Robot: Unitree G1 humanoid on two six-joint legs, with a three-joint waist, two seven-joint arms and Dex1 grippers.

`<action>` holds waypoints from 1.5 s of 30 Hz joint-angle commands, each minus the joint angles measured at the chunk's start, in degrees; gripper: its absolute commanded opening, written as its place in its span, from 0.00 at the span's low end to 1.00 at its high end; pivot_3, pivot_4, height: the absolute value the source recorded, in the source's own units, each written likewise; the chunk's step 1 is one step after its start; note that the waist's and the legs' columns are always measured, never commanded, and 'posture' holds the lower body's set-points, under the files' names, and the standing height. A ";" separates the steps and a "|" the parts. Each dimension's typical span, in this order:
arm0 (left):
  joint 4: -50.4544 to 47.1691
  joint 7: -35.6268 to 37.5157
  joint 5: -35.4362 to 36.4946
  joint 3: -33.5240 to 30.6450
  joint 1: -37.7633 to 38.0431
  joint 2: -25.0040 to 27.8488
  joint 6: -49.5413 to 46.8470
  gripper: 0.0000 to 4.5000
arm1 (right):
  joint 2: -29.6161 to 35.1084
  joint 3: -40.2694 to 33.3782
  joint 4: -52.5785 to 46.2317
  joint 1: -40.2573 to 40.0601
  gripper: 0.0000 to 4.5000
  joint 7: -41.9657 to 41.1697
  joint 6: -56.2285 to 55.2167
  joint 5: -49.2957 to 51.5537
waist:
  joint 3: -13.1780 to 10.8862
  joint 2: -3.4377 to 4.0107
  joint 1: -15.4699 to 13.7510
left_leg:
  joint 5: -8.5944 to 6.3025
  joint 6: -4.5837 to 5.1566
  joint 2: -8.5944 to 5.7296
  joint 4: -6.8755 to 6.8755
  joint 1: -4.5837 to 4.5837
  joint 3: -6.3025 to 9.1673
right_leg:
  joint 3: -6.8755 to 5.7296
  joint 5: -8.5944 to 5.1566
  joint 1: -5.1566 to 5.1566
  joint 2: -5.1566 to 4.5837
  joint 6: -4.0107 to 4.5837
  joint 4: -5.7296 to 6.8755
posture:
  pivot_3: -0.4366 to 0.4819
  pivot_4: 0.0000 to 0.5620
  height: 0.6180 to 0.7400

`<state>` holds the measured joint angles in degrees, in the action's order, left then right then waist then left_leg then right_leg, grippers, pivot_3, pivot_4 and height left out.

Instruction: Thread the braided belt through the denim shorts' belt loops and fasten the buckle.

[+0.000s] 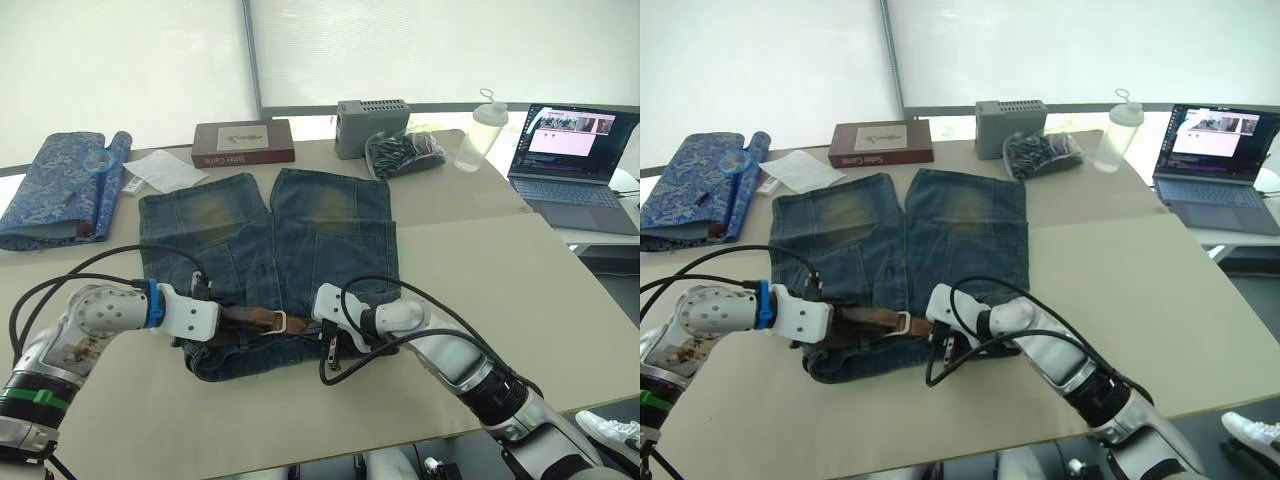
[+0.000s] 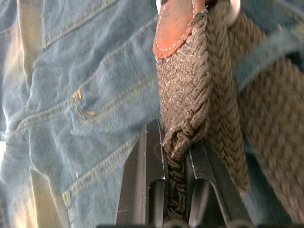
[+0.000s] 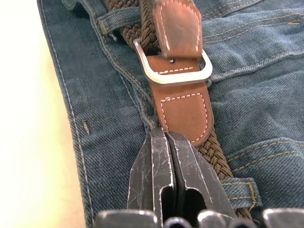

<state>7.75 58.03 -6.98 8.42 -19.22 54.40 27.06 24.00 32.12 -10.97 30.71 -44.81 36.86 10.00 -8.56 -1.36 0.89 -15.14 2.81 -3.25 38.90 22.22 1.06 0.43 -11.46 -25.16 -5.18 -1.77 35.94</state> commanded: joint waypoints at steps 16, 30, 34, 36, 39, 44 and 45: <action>-3.31 4.38 1.77 -1.23 -5.89 1.79 -2.72 0.00 | -5.56 -2.03 1.42 2.32 0.00 0.69 4.18 -1.41 | 0.00 0.00 0.17 | 0.00 0.00 -0.04 0.00 0.02 0.00 | 0.01 0.00 -0.05 0.07 0.00 0.03 | 0.48 0.27 1.00; 0.82 3.76 -4.52 0.52 -5.79 5.18 1.55 0.00 | -4.54 -1.94 0.66 2.00 0.00 -0.28 5.00 -2.52 | 0.00 0.00 0.06 | 0.01 -0.02 -0.06 0.01 0.01 0.00 | 0.00 -0.01 -0.04 0.08 0.00 0.06 | 0.48 0.27 1.00; 2.89 3.11 -6.23 1.49 -7.44 5.02 3.30 0.00 | -4.38 -1.92 0.18 1.71 0.00 -0.13 5.21 -2.43 | 0.00 0.00 -0.01 | 0.01 -0.02 -0.07 0.02 0.02 0.00 | -0.01 -0.01 -0.03 0.08 0.00 0.05 | 0.48 0.27 1.00; 3.38 2.61 -7.51 2.24 -8.60 4.39 3.62 0.00 | -4.47 -2.00 -0.32 1.56 0.00 -0.03 5.42 -2.23 | 0.00 0.00 -0.01 | 0.01 -0.02 -0.08 0.02 0.02 0.00 | -0.01 -0.01 -0.04 0.08 0.00 0.05 | 0.48 0.27 1.00; 3.61 2.59 -7.65 3.03 -9.44 3.91 4.47 0.00 | -4.83 -2.16 -0.61 1.48 0.00 0.19 5.60 -1.99 | 0.00 0.00 0.07 | 0.01 -0.02 -0.08 0.02 0.02 0.00 | 0.00 -0.01 -0.03 0.08 0.00 0.06 | 0.48 0.27 1.00; 3.72 3.42 -6.46 4.14 -10.01 3.11 6.56 0.00 | -6.00 -2.86 -0.70 1.63 0.00 0.62 6.23 -1.29 | 0.00 0.00 0.10 | 0.01 -0.02 -0.08 0.03 0.02 0.00 | 0.00 -0.01 -0.04 0.09 0.00 0.07 | 0.48 0.27 1.00; 3.72 3.63 -6.26 4.31 -10.04 2.96 6.99 0.00 | -6.22 -3.07 -0.77 1.64 0.00 0.68 6.44 -1.12 | 0.00 0.00 0.10 | 0.01 -0.02 -0.08 0.03 0.02 -0.01 | 0.00 -0.01 -0.04 0.08 0.00 0.07 | 0.48 0.27 1.00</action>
<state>11.79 61.47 -14.10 12.61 -28.32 57.26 32.70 18.45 30.43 -9.62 32.24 -44.58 42.90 8.16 -8.56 -1.36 0.99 -15.12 2.79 -3.33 38.93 22.24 1.05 0.44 -11.47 -25.20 -5.09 -1.77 36.01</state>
